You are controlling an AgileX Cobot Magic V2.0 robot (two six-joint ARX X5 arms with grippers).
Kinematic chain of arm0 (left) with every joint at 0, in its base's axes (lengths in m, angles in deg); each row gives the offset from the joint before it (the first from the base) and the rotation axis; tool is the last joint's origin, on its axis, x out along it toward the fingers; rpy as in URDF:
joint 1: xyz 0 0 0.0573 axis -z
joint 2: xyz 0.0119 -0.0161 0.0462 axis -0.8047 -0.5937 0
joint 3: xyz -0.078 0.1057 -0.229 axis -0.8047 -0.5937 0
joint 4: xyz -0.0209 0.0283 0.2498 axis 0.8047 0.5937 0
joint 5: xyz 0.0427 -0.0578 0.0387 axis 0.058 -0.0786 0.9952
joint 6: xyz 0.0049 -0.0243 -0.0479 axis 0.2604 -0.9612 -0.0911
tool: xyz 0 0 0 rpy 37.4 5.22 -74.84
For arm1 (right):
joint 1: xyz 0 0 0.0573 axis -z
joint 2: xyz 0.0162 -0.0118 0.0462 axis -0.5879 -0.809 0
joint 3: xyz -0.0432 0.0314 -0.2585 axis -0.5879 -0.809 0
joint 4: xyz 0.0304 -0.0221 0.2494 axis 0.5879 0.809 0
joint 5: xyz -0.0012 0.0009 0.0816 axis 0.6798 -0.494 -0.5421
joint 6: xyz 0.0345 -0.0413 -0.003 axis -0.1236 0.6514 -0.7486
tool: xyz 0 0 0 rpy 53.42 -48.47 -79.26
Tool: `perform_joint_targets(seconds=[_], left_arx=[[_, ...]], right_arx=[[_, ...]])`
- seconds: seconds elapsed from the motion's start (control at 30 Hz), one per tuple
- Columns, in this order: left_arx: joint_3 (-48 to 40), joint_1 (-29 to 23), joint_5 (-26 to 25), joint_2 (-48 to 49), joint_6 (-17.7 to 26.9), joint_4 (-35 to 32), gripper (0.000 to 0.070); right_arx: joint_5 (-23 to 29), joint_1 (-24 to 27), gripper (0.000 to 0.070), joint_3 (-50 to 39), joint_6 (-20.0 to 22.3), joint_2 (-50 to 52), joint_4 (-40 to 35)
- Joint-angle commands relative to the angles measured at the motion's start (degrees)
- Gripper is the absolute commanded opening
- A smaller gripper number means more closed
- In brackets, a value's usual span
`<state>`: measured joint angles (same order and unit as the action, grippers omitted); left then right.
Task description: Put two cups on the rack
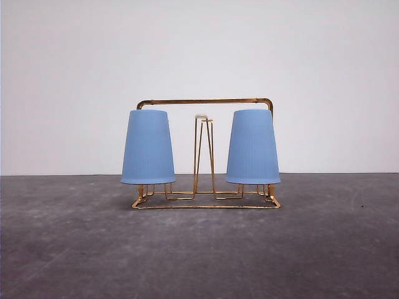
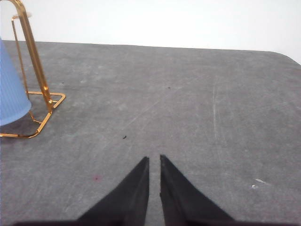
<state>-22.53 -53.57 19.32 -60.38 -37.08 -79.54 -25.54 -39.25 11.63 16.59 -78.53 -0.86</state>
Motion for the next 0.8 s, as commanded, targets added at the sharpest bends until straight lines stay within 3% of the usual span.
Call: perform_joint_targets(seconds=[0.0,0.77], left_arx=[[-0.9,-0.1,0.0,0.0,0.5,0.3,0.0],[-0.9,-0.1,0.0,0.0,0.5,0.3,0.0]], right_arx=[[0.0,0.1,0.0042,-0.3,0.2,0.0,-0.6],[0.0,0.1,0.0042,-0.3,0.2,0.0,-0.6]])
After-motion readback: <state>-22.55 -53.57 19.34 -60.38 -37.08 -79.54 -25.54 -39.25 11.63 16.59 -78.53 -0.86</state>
